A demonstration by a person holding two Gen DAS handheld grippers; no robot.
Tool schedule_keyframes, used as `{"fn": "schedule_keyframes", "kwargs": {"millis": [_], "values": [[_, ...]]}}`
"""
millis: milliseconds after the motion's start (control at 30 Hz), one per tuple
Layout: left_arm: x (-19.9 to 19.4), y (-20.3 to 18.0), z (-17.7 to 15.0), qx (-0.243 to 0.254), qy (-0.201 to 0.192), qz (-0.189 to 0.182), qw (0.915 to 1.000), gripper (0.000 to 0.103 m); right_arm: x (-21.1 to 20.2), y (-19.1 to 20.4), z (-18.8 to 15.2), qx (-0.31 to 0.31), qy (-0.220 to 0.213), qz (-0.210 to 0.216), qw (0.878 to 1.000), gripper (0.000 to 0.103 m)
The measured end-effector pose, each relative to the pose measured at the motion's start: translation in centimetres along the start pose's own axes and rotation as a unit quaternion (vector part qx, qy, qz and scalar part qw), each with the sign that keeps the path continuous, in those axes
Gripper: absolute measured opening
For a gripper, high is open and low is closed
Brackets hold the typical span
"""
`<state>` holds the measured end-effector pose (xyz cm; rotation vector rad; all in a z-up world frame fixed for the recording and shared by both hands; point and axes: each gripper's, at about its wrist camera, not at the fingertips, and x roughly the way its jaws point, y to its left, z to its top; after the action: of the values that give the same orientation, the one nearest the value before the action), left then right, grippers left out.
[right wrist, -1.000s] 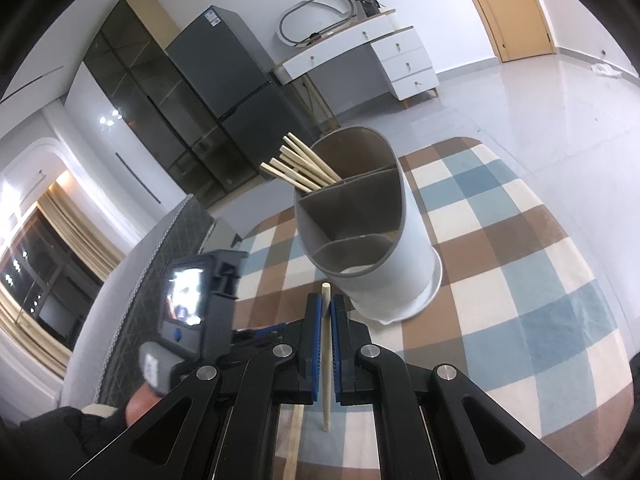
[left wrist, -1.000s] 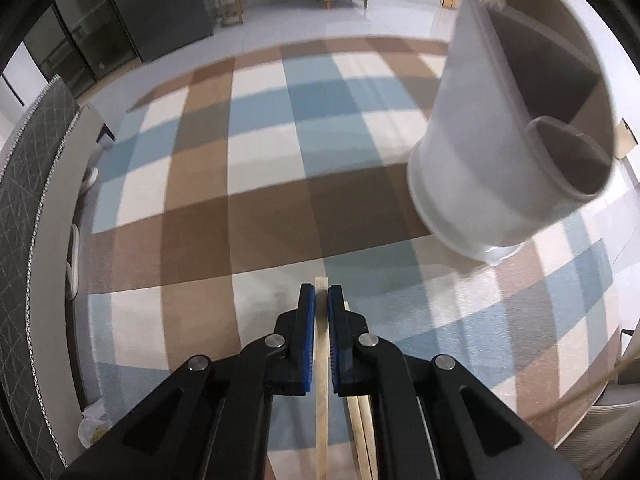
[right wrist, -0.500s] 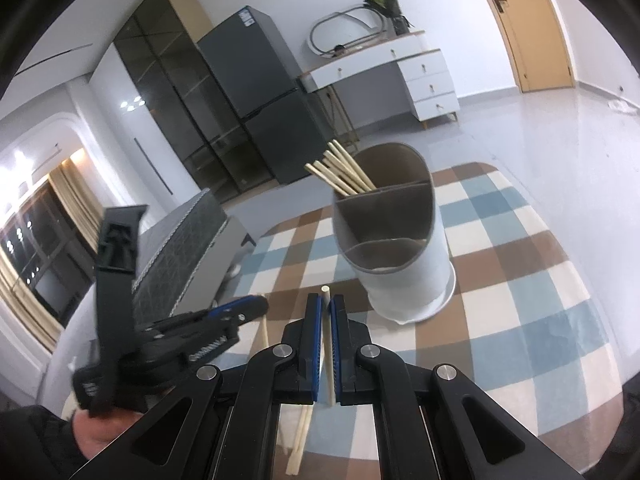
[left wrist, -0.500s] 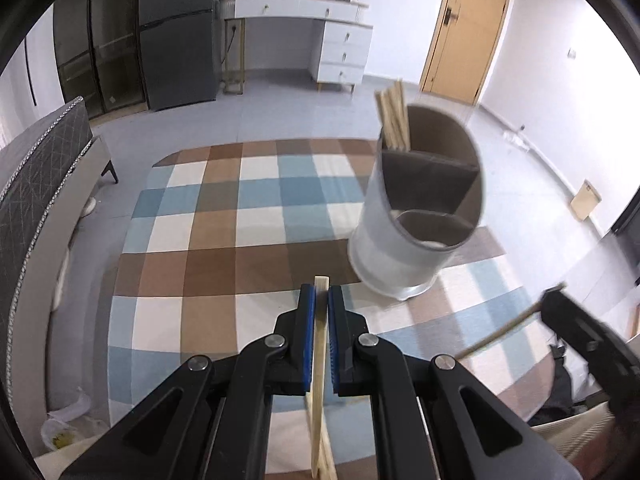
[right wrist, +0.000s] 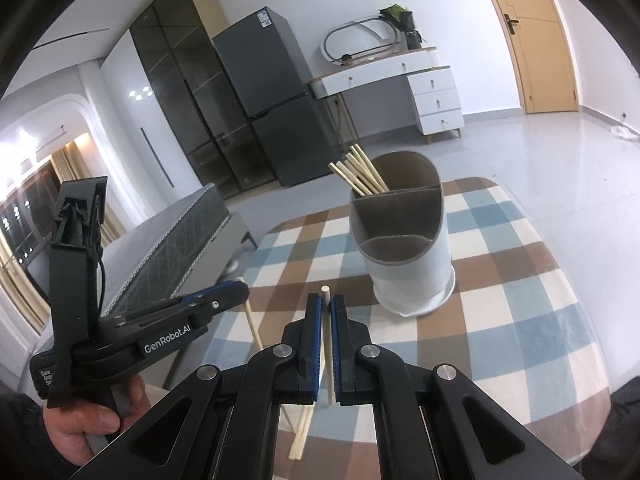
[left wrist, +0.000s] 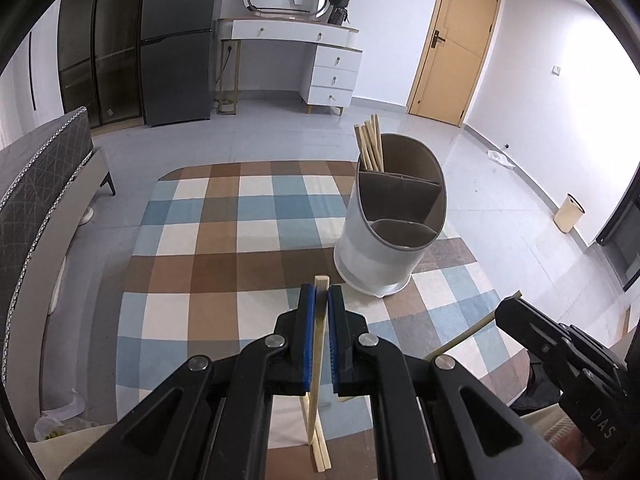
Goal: Organize utensils
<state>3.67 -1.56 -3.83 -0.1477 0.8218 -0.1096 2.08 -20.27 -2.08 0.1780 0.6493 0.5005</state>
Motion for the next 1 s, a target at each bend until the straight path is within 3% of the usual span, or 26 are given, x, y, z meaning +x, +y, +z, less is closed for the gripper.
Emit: {"fn": "schedule_keyframes", "kwargs": {"millis": [467,567,600,667,700,767,833,1000], "values": [[-0.6,1.5,-0.3,-0.007,0.021,0.0,0.9998,0.0,-1.0,1.3,-0.6,-0.01,-0.001,-0.017,1.0,0.004],[-0.1,3.2,-0.1,-0.035,0.03,-0.007,0.9989,0.0,-1.4,1.2,-0.7,-0.008,-0.001,-0.02,1.0,0.004],[0.5,4.0,-0.1,-0.045,0.046,-0.002,0.9979,0.003,-1.5,1.2,-0.8,-0.007,-0.002,-0.019,1.0,0.004],[2.2,5.2,0.0,-0.06,0.086,0.01,0.9945,0.019,-1.7,0.9,-0.9,-0.002,-0.002,-0.016,1.0,0.004],[3.0,5.7,0.0,-0.066,0.1,0.013,0.9927,0.033,-1.8,0.8,-0.9,-0.001,-0.002,-0.014,1.0,0.004],[4.2,6.5,0.0,-0.071,0.111,0.016,0.9911,0.039,-1.7,0.5,-0.9,0.002,-0.002,-0.009,1.0,0.004],[5.5,6.7,0.2,-0.061,0.117,0.034,0.9907,0.054,-1.4,0.1,-0.8,0.009,0.001,-0.003,1.0,0.004],[10.1,6.2,0.5,-0.031,0.156,0.042,0.9864,0.059,-0.1,-1.0,-0.7,0.032,0.016,0.014,0.999,0.004]]}}
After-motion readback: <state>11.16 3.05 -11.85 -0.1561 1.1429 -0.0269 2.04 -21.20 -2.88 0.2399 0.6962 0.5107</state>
